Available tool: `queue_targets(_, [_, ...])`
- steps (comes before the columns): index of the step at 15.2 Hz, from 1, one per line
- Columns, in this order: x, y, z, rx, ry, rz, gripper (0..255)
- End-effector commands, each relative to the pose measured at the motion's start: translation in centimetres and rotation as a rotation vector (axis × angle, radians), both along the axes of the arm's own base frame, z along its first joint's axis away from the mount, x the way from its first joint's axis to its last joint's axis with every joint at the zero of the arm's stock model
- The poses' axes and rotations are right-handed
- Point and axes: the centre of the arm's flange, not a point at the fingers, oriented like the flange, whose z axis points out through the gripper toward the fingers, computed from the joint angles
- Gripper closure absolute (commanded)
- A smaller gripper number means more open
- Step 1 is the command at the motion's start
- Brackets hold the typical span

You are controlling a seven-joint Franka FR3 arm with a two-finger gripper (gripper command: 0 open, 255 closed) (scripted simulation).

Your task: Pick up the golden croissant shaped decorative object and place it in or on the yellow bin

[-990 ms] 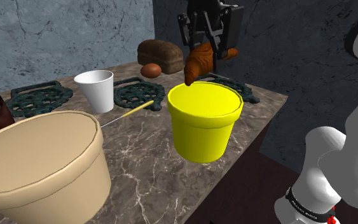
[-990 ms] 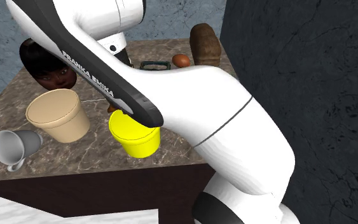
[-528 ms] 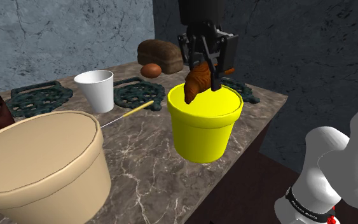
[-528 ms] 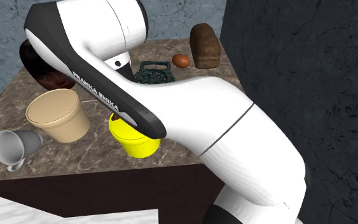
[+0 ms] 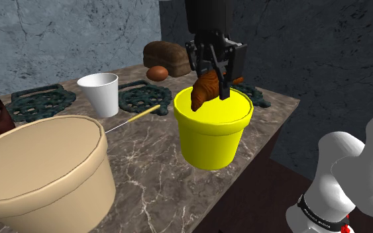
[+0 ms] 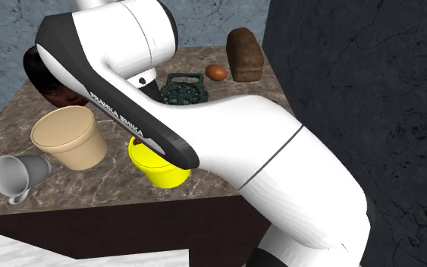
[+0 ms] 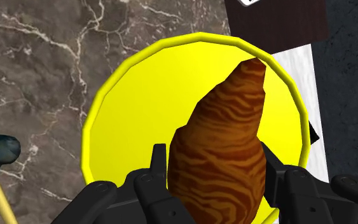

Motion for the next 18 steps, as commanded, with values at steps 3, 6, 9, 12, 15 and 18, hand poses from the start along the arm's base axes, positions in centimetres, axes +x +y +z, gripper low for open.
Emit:
queue_targets(3, [0.0,0.0,0.0,0.000,0.000,0.000,0])
queue_targets(6, [0.0,0.0,0.0,0.000,0.000,0.000,0])
queue_targets(9, [0.3,0.2,2.6,0.000,0.000,0.000,0])
queue_targets(12, [0.6,0.5,4.9,0.000,0.000,0.000,0])
queue_targets(15, [0.6,0.5,4.9,0.000,0.000,0.000,0])
queue_targets(18, [0.6,0.5,4.9,0.000,0.000,0.000,0])
